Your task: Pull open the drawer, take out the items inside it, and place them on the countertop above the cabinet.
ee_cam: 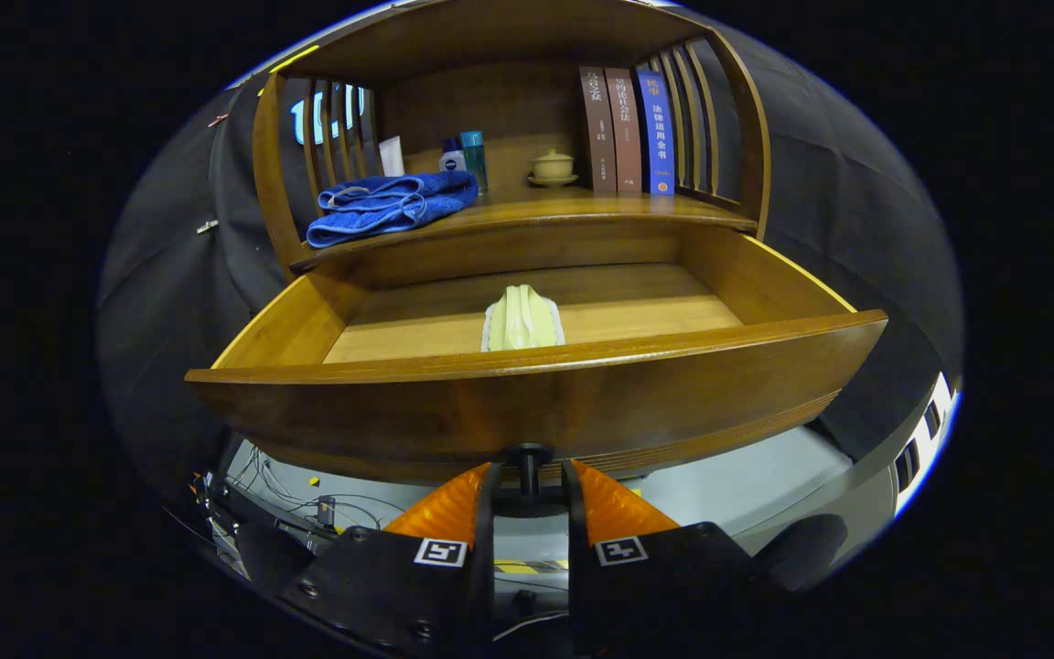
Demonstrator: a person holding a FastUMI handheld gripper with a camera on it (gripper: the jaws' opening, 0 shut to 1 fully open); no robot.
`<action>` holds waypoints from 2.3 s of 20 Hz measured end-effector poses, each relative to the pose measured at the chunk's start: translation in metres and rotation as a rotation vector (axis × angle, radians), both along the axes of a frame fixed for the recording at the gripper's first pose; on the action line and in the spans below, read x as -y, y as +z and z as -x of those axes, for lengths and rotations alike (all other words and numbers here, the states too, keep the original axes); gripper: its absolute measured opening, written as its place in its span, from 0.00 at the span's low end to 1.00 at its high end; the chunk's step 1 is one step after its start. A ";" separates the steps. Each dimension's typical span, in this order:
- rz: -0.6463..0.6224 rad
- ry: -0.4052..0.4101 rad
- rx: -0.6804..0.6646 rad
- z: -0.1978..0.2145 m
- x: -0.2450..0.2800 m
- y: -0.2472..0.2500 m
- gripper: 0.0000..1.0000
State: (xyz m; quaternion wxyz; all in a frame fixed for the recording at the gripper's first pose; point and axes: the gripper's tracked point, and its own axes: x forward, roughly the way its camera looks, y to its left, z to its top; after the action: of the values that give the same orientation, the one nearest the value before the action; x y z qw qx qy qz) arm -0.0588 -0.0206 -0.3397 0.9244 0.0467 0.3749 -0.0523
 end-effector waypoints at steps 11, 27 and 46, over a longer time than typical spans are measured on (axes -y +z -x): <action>-0.044 -0.024 -0.007 0.012 0.002 0.010 0.99; -0.093 0.054 -0.082 -0.146 -0.004 0.089 0.99; 0.002 0.084 -0.512 -0.174 0.012 -0.028 0.36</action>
State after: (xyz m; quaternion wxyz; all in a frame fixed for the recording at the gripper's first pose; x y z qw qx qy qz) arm 0.1150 -0.0328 -0.3681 0.8009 0.0153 0.5980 -0.0243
